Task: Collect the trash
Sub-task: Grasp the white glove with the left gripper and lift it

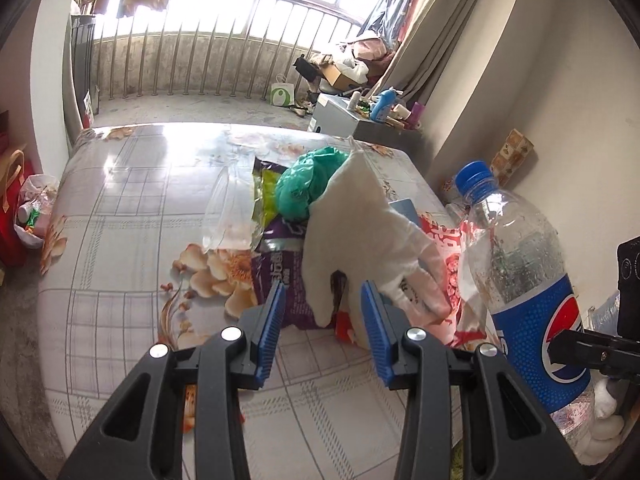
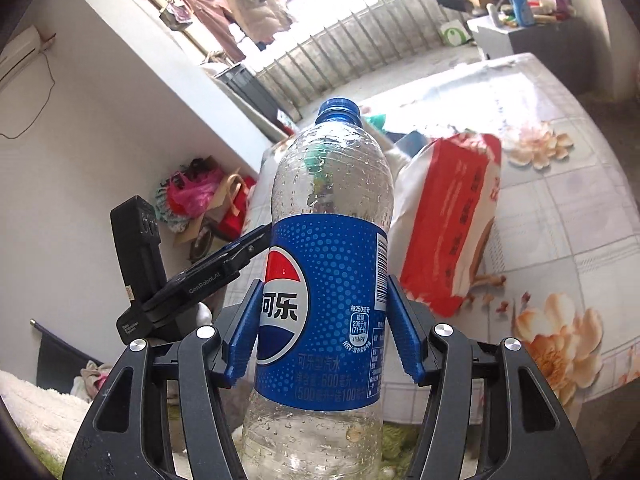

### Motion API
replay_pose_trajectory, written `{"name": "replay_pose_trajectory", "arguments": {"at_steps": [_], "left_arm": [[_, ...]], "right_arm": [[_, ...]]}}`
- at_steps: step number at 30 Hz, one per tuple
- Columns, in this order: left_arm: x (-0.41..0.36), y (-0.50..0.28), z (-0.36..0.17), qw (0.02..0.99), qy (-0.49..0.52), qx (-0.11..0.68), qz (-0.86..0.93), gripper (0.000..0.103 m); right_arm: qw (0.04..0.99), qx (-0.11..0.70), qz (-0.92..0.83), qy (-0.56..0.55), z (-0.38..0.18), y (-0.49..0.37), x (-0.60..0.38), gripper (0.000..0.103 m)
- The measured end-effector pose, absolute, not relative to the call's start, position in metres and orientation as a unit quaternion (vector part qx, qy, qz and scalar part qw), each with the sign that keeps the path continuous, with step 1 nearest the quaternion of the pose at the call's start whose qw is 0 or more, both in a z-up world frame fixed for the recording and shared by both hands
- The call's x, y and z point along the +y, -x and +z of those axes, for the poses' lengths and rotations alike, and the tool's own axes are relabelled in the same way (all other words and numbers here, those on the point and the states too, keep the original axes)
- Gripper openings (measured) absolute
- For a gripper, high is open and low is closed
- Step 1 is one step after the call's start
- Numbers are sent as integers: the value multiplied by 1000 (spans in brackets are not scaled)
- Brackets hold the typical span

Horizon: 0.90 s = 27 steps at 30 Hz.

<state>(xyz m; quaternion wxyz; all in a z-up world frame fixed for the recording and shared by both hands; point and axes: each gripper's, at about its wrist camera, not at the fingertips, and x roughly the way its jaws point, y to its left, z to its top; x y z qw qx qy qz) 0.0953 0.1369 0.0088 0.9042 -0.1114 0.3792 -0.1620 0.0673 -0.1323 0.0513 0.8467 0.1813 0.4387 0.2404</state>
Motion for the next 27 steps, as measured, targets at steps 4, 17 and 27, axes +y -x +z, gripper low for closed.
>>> {"name": "replay_pose_trajectory", "arguments": {"at_steps": [4, 17, 27], "left_arm": [[121, -129, 5, 901, 109, 383, -172, 39], [97, -178, -18, 903, 76, 398, -141, 22], [106, -140, 15, 913, 86, 366, -159, 1]], "right_arm": [[858, 423, 221, -189, 57, -84, -148, 56], [863, 409, 201, -219, 45, -104, -118, 56], [858, 396, 217, -247, 49, -86, -133, 56]]}}
